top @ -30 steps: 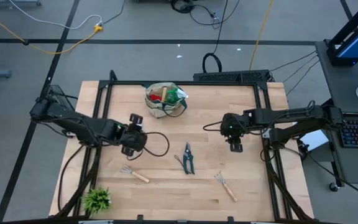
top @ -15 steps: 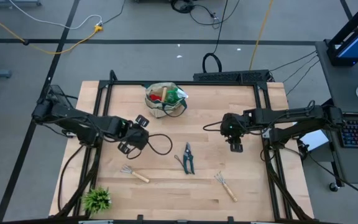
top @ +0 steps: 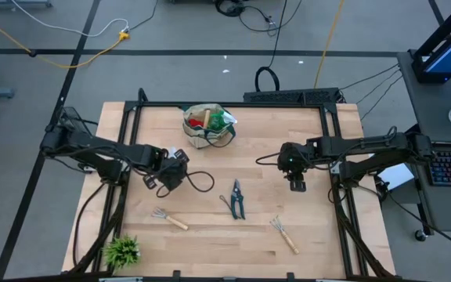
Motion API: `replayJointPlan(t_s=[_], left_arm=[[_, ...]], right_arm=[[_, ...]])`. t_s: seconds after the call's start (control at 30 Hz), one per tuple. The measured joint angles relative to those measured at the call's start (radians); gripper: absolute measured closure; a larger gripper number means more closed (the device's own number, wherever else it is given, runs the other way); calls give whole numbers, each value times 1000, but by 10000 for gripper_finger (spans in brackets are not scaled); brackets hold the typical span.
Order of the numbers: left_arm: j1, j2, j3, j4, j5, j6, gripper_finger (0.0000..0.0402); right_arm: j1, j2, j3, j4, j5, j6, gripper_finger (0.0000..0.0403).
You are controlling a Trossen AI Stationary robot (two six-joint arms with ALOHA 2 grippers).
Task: Pick & Place Garden tools in Gardening bag
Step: Put the trowel into the gardening bag
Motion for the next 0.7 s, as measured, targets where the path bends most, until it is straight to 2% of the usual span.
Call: replayJointPlan(t_s=[0.23, 0.37, 0.7], left_arm=[[28, 0, -67, 84, 5, 69, 286], [43, 12, -88, 111, 43, 139, 286], [72, 124, -89, 214, 60, 255, 286]], right_arm=[[0, 0, 0, 0, 0, 0, 248], [0, 0, 0, 0, 0, 0, 248], [0, 0, 0, 1, 0, 56, 248]])
